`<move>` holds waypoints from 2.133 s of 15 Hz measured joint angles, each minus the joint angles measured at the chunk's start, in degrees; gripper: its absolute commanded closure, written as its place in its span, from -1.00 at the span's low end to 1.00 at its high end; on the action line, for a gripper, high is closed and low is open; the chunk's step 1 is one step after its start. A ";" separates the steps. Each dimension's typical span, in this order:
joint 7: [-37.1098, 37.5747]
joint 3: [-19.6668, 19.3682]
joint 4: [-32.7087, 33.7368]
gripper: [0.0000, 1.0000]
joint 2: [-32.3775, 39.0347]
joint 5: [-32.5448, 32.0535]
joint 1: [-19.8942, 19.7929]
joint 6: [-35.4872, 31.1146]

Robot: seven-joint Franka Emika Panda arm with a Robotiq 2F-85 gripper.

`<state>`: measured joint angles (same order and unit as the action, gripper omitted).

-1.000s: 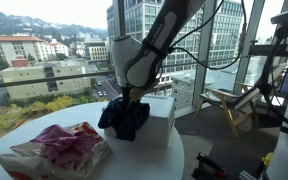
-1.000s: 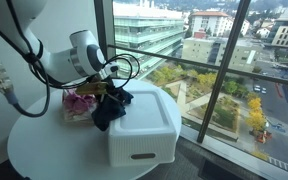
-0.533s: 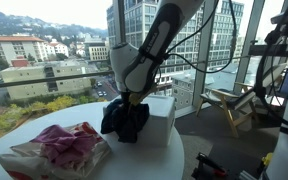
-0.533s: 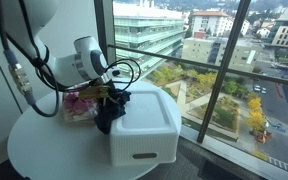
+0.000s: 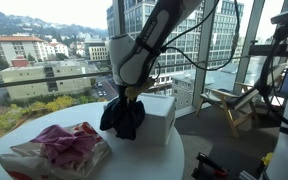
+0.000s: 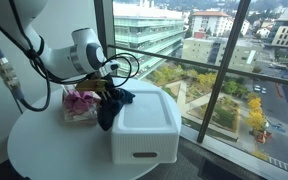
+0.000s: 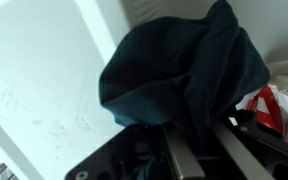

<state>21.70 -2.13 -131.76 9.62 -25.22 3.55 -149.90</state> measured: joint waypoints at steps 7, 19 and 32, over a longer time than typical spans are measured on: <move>-11.97 4.11 1.22 0.92 -4.89 9.00 0.49 0.17; -18.38 10.40 9.96 0.92 3.18 0.05 8.71 -0.98; -18.50 5.95 26.12 0.92 24.43 -9.01 16.00 -1.96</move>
<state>3.20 3.82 -105.65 34.05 -34.22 19.56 -151.86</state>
